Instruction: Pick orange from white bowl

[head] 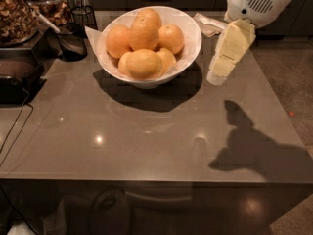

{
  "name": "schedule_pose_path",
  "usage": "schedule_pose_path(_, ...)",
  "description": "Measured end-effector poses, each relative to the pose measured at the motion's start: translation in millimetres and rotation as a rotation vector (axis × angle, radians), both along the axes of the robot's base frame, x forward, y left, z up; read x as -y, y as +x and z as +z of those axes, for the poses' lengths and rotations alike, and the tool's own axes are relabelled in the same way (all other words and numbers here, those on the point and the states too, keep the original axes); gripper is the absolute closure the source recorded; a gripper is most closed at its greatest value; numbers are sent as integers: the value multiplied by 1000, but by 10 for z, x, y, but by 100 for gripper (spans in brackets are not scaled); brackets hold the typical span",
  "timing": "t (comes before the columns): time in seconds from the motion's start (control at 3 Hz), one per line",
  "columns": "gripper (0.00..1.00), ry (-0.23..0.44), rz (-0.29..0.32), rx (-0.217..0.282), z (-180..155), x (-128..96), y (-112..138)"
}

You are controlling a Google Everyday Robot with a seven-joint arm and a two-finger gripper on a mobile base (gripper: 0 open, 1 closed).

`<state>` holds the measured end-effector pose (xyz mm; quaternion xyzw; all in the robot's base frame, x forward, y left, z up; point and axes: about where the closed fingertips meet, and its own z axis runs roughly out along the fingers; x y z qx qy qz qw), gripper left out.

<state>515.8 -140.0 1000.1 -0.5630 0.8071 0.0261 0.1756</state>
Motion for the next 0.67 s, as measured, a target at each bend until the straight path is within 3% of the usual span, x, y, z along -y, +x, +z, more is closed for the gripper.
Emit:
schedule_pose_path(0.33,0,8,2,19,27,-37,38)
schedule_pose_path(0.67,0,75,-2,25,10,-290,180)
